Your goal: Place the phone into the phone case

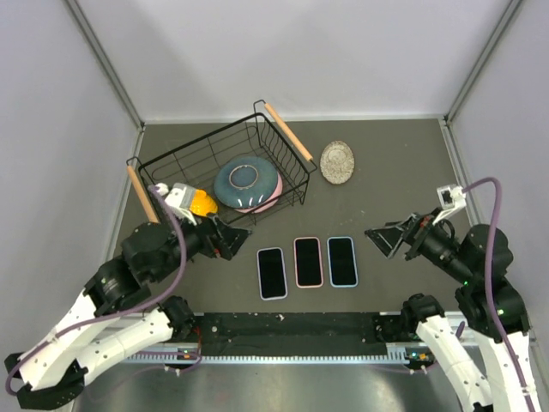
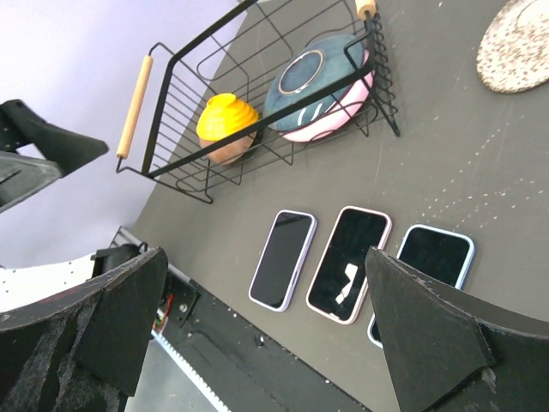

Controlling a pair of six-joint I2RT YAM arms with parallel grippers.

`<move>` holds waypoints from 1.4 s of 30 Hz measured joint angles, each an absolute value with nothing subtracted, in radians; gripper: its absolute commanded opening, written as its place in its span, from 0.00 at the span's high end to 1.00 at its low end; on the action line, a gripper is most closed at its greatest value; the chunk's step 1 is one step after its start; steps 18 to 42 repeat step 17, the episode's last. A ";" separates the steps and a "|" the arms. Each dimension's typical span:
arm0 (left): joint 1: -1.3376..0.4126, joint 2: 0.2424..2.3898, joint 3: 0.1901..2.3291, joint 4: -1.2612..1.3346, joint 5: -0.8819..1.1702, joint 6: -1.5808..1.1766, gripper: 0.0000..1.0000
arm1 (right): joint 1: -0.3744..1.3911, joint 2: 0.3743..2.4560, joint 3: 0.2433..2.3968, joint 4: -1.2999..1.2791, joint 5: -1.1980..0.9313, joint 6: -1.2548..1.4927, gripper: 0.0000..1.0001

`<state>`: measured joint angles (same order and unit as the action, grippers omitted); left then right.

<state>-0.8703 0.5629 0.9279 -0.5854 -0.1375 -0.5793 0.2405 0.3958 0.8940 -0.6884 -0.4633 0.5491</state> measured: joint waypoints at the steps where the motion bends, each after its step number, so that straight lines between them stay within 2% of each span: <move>1: -0.870 0.541 0.925 -0.575 -0.141 -0.572 0.01 | 0.241 0.380 0.894 -0.690 -0.450 0.549 0.01; 8: -0.870 0.451 0.906 -0.529 -0.159 -0.548 0.01 | 0.241 0.331 0.894 -0.689 -0.415 0.545 0.01; 42: -0.870 0.451 0.892 -0.525 -0.165 -0.547 0.01 | 0.241 0.331 0.894 -0.689 -0.412 0.556 0.01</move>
